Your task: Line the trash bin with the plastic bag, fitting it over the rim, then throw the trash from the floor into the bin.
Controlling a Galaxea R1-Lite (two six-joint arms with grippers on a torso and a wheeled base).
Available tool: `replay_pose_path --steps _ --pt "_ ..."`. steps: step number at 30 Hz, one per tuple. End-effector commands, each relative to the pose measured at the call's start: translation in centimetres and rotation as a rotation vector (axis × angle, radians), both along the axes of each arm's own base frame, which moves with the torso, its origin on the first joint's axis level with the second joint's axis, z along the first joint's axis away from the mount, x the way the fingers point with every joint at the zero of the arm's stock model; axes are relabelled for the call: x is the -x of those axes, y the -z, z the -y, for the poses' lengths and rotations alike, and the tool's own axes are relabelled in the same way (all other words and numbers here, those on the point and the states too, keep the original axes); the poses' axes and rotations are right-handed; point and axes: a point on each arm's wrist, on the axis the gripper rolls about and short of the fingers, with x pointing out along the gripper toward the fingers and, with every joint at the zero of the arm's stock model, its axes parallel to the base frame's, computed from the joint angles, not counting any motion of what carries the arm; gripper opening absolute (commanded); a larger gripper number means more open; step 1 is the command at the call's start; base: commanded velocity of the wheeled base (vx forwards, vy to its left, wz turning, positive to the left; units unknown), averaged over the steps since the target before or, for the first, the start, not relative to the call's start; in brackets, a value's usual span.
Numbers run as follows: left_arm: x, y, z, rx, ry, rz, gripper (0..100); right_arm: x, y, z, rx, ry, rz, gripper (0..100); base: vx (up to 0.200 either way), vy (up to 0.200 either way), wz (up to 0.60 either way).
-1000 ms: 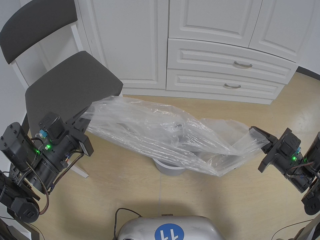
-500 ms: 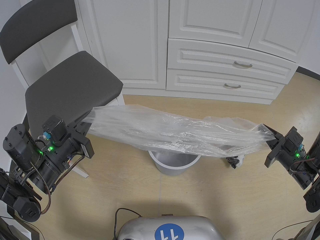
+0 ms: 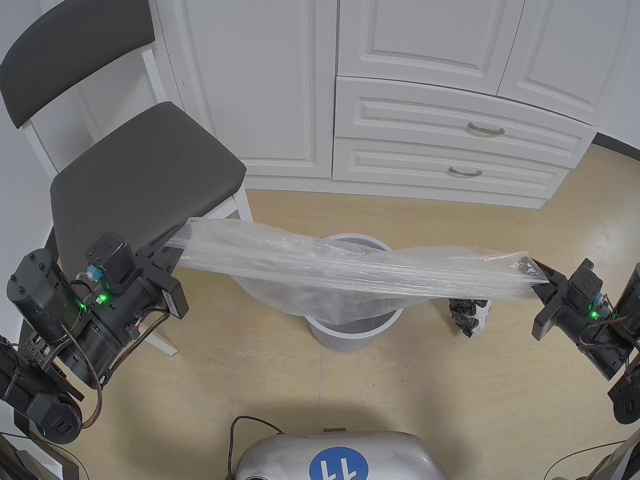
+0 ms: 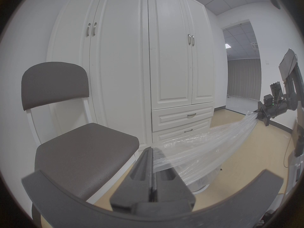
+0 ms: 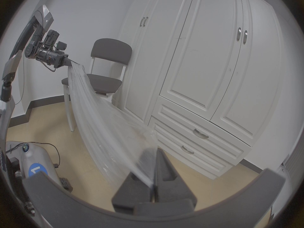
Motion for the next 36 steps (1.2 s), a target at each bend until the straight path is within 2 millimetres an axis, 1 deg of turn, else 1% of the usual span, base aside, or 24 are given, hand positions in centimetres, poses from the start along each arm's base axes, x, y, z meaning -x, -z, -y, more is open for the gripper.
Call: replay_pose_path --steps 1,5,9,10,11,12,13,18,21,24,27,30,31,33,36 --pt "0.0 0.0 0.0 0.000 -0.002 0.000 0 0.1 -0.1 0.0 0.000 -0.006 0.006 0 0.000 0.000 0.00" --pt "0.3 0.3 -0.1 -0.011 0.019 -0.012 0 0.1 -0.3 0.0 -0.007 -0.011 0.020 0 0.000 0.000 0.00" --pt "0.4 0.3 0.1 -0.019 0.083 -0.008 0 0.0 -0.5 -0.1 -0.010 -0.029 0.028 0 0.000 0.000 0.00" --pt "0.3 0.1 0.2 -0.020 0.133 0.003 0 0.0 -0.5 -0.1 -0.012 -0.068 0.028 0 0.000 0.000 0.00" --pt "0.3 0.1 0.2 -0.020 0.133 0.003 0 0.0 -0.5 -0.1 -0.012 -0.068 0.028 0 0.000 0.000 0.00" --pt "-0.4 -0.1 0.7 -0.031 0.223 0.021 0 -0.2 -0.5 -0.3 -0.023 -0.124 0.021 0 0.000 0.000 0.00" --pt "-0.9 -0.1 1.1 -0.037 0.270 0.027 0 -0.3 -0.5 -0.4 -0.037 -0.152 0.014 0 0.000 0.000 0.00" --pt "-2.8 -0.2 2.7 -0.054 0.411 0.062 0 -0.9 -0.4 -0.7 -0.097 -0.227 -0.022 0 0.000 0.000 0.00" --pt "-3.4 0.2 4.5 -0.060 0.501 0.061 0 -1.3 -0.5 -0.9 -0.122 -0.237 -0.028 0 0.000 0.000 0.00" --pt "-3.5 0.8 6.3 -0.064 0.555 0.054 0 -1.5 -0.5 -1.5 -0.154 -0.263 -0.027 0 0.000 0.000 0.00" --pt "-3.1 1.1 7.8 -0.060 0.605 0.045 0 -1.7 0.1 -3.1 -0.202 -0.330 -0.077 0 0.000 0.000 0.00" --pt "-2.9 1.6 8.4 -0.064 0.626 0.029 0 -1.2 0.0 -4.3 -0.225 -0.382 -0.091 0 0.000 0.000 0.00" --pt "-2.8 1.6 8.4 -0.065 0.629 0.027 0 -1.1 -0.1 -4.4 -0.225 -0.392 -0.090 0 0.000 0.000 0.00" --pt "-2.6 1.4 8.5 -0.066 0.634 0.038 0 -0.3 -0.2 -5.6 -0.231 -0.434 -0.092 0 0.000 0.000 0.00" --pt "-2.2 0.7 8.2 -0.058 0.632 0.059 0 0.1 -0.2 -6.7 -0.244 -0.429 -0.096 0 0.000 0.000 0.00"
